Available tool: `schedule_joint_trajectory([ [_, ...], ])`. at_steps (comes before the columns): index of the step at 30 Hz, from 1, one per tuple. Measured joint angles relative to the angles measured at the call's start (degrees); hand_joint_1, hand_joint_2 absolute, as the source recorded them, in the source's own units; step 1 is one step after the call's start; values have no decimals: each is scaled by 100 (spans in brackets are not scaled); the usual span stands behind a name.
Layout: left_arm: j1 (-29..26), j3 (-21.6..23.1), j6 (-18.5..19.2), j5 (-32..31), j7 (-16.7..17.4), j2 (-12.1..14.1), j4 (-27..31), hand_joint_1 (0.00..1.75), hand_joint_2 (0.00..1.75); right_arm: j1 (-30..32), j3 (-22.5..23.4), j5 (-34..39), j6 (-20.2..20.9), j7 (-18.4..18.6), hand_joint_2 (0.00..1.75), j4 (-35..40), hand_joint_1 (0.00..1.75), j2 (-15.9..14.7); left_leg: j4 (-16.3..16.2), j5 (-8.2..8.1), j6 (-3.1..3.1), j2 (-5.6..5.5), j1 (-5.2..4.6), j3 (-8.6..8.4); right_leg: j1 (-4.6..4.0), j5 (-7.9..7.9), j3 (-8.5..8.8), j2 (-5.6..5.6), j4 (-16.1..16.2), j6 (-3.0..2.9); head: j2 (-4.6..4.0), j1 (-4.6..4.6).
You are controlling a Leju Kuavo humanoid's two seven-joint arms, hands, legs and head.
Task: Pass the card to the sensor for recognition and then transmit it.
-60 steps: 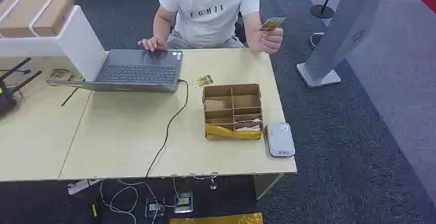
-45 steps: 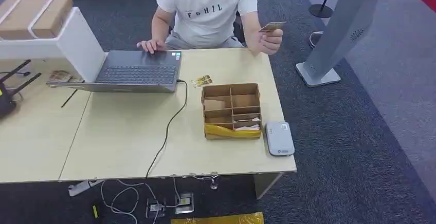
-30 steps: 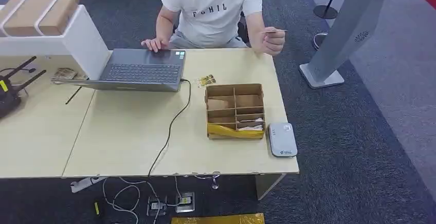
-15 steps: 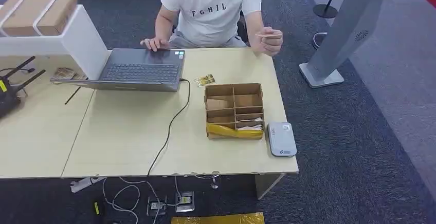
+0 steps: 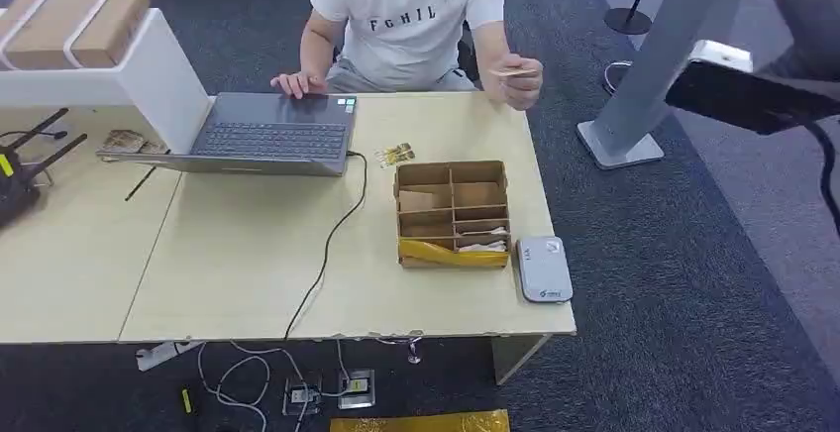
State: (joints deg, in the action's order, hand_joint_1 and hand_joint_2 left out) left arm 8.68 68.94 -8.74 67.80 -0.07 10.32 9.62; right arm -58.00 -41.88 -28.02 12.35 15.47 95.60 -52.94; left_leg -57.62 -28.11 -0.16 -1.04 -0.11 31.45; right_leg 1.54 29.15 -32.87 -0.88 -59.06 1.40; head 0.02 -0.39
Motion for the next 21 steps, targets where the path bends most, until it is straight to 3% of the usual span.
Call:
schedule_joint_trajectory([
  [7, -5, 81, -2, -22, 0, 2, 0, 0, 0, 223, -444, -81, -229, -138, 175, -168, 0, 251, 0, 0, 0, 1, 4, 2, -4, 0, 1, 0, 0, 0, 0, -2],
  [11, -2, 138, 4, -28, 2, -9, 0, 0, 0, 485, -582, -147, -479, -317, 175, -595, 0, 540, -1, -1, 3, 1, 7, 0, -6, -1, 0, 1, 1, -1, 0, -2],
  [21, -14, 219, 4, -81, 2, -4, 0, 0, 0, 845, -643, -348, -722, -444, 175, -1091, 0, 951, -1, -1, 3, 2, 9, 1, -8, -1, -3, 5, 1, -2, 0, -4],
])
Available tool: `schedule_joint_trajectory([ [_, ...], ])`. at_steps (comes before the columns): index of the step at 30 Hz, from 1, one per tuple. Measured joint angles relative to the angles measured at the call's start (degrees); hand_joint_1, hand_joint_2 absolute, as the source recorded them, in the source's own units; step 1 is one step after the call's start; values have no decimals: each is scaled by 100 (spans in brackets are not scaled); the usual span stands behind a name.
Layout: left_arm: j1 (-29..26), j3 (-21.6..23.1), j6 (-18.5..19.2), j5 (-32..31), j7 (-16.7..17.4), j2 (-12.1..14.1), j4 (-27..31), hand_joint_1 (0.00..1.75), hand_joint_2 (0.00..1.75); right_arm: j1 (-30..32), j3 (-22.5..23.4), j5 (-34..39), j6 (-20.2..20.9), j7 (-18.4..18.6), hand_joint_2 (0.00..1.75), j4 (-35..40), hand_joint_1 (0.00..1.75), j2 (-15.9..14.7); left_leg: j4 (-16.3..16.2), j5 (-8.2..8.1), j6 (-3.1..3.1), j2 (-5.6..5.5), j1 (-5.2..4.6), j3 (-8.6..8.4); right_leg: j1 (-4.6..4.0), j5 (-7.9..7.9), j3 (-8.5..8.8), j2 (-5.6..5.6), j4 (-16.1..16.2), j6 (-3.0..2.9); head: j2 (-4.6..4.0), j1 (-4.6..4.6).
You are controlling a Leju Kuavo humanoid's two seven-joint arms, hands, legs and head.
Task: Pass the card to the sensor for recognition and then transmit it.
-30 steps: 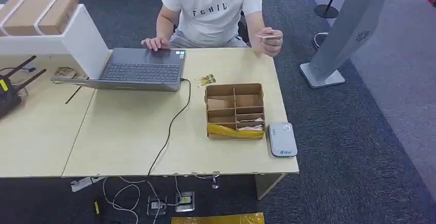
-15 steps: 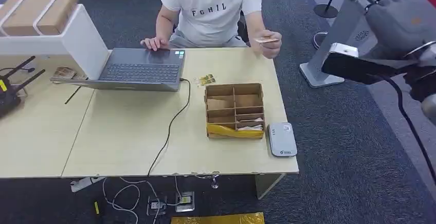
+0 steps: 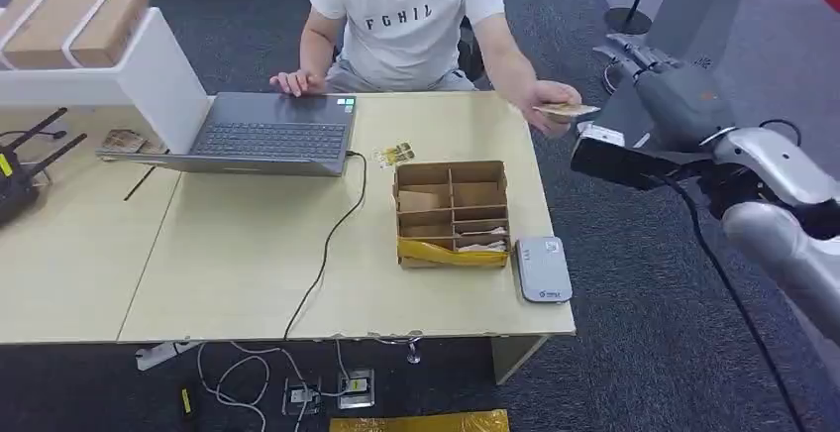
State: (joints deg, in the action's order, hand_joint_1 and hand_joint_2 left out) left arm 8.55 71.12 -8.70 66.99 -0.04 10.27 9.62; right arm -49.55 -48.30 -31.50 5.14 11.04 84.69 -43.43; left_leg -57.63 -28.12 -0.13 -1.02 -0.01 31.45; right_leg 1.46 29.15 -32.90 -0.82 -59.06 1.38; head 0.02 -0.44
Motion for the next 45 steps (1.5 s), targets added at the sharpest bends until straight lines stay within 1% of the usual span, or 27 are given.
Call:
schedule_joint_trajectory([
  [7, 1, 33, 2, -4, 0, -20, 0, 0, 0, 305, 33, -212, -433, -201, 175, -433, 0, 332, 0, 0, 0, 1, 0, -1, 0, 0, 2, 2, 0, 0, 0, 2],
  [13, 1, 61, -17, -2, 31, -26, 0, 0, 0, 396, 105, -319, -483, -280, 175, -741, 0, 531, -1, 0, 0, 2, 0, -3, 0, -1, 0, 3, 0, -1, 0, 0],
  [14, 0, 63, -24, -2, 48, -24, 0, 0, 0, 410, 109, -345, -481, -280, 175, -765, 31, 546, -1, 0, 0, 2, 0, -2, 0, -1, 0, 3, 0, -1, 0, 2],
  [15, -2, 66, -26, -2, 57, -24, 0, 0, 0, 418, 109, -372, -481, -280, 175, -785, 169, 559, -1, 0, 0, 2, 0, -2, 0, -1, -1, 4, 0, -1, 0, 2],
  [16, -2, 68, -28, -2, 61, -24, 0, 0, 0, 422, 111, -410, -476, -280, 175, -810, 175, 572, -1, 0, 0, 2, 0, -2, 0, -1, -2, 5, 0, -1, 0, 0],
  [23, -3, 101, 4, -48, 63, -26, 0, 0, 0, 530, 194, -538, -446, -221, 175, -924, 175, 599, -1, 0, 0, 6, 0, -3, 0, -1, -4, 10, 1, -1, 0, 2],
  [27, -3, 105, 7, -68, 63, -24, 0, 0, 0, 608, 300, -560, -354, -146, 175, -929, 175, 524, -2, 0, 0, 9, 0, -3, 0, -1, -4, 12, 1, -1, 0, 2],
  [31, -3, 105, 2, -111, 63, -22, 0, 0, 0, 682, 391, -732, -295, -131, 175, -929, 175, 444, -2, 0, 0, 10, -1, -3, 0, -2, -4, 13, 2, -2, 0, 0],
  [45, -1, 111, 4, -168, 63, 11, 0, 0, 0, 1031, 533, -774, -297, -138, 175, -929, 175, 293, -2, -1, 1, 17, 0, -6, 0, -2, -5, 24, 1, -3, 0, 2],
])
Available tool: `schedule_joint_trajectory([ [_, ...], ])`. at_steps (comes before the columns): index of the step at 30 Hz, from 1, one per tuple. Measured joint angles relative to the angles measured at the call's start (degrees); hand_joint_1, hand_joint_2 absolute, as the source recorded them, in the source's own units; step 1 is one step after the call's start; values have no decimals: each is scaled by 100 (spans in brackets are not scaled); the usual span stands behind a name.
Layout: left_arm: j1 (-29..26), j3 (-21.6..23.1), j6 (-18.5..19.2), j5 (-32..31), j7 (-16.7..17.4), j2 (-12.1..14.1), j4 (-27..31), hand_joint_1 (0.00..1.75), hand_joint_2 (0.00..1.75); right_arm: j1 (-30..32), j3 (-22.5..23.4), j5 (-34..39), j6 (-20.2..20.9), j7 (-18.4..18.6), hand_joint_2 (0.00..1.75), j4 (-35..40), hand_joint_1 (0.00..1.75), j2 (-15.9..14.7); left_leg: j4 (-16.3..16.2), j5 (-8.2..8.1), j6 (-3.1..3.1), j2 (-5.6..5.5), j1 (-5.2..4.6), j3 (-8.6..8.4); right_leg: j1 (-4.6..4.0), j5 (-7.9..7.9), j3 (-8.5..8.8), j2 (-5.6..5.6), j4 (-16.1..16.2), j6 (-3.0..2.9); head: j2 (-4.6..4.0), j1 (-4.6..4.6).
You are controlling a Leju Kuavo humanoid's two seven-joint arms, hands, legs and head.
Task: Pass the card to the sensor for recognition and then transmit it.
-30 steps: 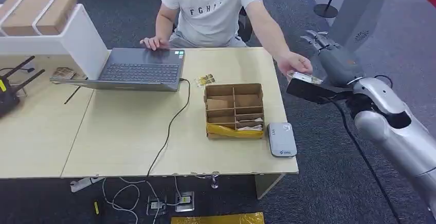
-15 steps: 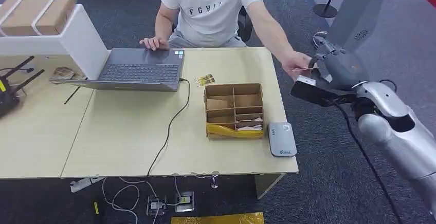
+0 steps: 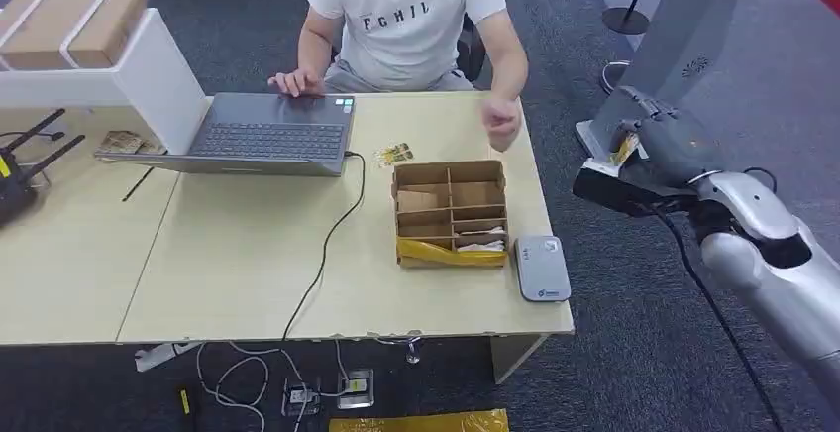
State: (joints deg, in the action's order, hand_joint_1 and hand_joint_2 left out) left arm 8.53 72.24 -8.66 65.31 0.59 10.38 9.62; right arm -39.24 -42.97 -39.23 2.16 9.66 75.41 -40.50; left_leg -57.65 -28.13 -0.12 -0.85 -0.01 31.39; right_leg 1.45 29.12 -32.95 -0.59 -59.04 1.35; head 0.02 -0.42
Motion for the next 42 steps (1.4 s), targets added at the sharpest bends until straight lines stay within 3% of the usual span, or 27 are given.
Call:
schedule_joint_trajectory([
  [8, 6, 85, -2, -79, -28, 13, 0, 0, 0, 535, -79, 96, -354, -28, 175, -33, 175, 79, 1, -1, 1, 0, 0, 3, 0, 0, 1, 0, -1, 0, 0, -2],
  [12, 9, 94, -9, -72, -66, 13, 0, 0, 0, 726, -197, 221, -621, -127, 175, -182, 175, 269, 2, -2, 3, 0, 1, 3, -1, 0, -1, 0, -1, 0, 0, 0],
  [23, 12, 138, -15, -66, -77, 26, 0, 0, 0, 853, -354, 324, -802, -308, 175, -579, 175, 665, 2, -2, 3, 0, 1, 4, -1, 0, 0, 0, -1, 0, 0, 0],
  [34, 12, 149, -13, -35, -27, 48, 0, 0, 0, 864, -393, 249, -1110, -623, 175, -1448, 175, 1276, 2, -2, 3, 0, 1, 3, -1, 0, -1, 2, -1, 0, 0, 2],
  [42, 9, 153, -46, 50, 63, 105, 0, 0, 0, 967, -393, 225, -1110, -629, 175, -1864, 175, 1473, 2, -2, 3, 0, 1, 4, -1, 0, -3, 2, -1, 0, 0, 0],
])
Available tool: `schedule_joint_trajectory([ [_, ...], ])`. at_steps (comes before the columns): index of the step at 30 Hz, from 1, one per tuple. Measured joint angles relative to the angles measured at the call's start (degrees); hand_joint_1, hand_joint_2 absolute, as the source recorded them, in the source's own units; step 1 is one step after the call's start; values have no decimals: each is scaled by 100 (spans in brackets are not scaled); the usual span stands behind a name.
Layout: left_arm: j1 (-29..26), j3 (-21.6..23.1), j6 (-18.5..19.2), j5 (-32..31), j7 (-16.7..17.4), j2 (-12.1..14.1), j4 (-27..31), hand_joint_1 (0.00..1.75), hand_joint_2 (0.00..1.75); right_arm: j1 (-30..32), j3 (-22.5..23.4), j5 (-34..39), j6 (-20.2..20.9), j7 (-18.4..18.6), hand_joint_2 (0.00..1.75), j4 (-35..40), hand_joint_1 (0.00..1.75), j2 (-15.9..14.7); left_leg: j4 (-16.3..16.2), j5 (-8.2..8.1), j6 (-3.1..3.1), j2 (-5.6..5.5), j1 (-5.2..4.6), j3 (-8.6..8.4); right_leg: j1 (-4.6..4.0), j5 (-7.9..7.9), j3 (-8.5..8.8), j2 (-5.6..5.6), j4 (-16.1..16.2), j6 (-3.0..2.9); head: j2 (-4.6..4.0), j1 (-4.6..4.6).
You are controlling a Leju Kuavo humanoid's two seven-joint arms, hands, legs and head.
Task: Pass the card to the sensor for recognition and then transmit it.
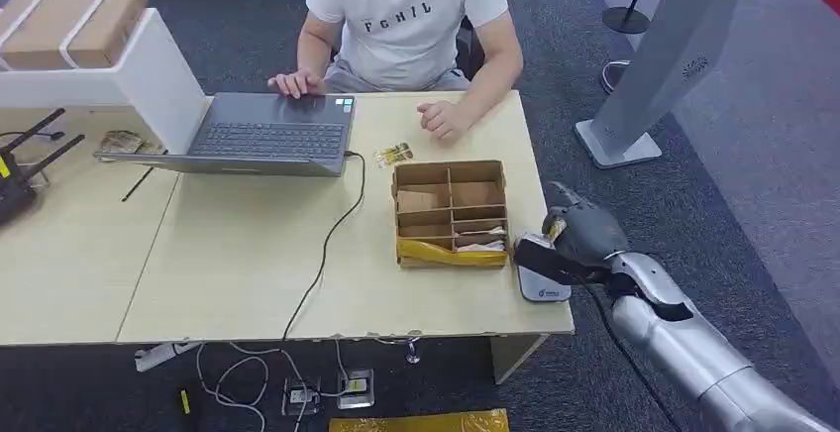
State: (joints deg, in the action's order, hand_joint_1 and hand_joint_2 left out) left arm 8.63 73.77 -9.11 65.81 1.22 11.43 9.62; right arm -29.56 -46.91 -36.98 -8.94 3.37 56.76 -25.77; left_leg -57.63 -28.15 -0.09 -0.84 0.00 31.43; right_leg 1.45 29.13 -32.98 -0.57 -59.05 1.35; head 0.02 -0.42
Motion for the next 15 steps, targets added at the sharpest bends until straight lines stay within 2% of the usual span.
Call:
schedule_joint_trajectory([
  [15, 0, 0, -20, -26, 0, 13, 0, 0, 0, 129, 57, -2, 28, -37, 175, -332, 175, 103, 0, 0, 0, 3, 0, -2, 0, 0, -1, 4, 0, 0, 0, 0],
])
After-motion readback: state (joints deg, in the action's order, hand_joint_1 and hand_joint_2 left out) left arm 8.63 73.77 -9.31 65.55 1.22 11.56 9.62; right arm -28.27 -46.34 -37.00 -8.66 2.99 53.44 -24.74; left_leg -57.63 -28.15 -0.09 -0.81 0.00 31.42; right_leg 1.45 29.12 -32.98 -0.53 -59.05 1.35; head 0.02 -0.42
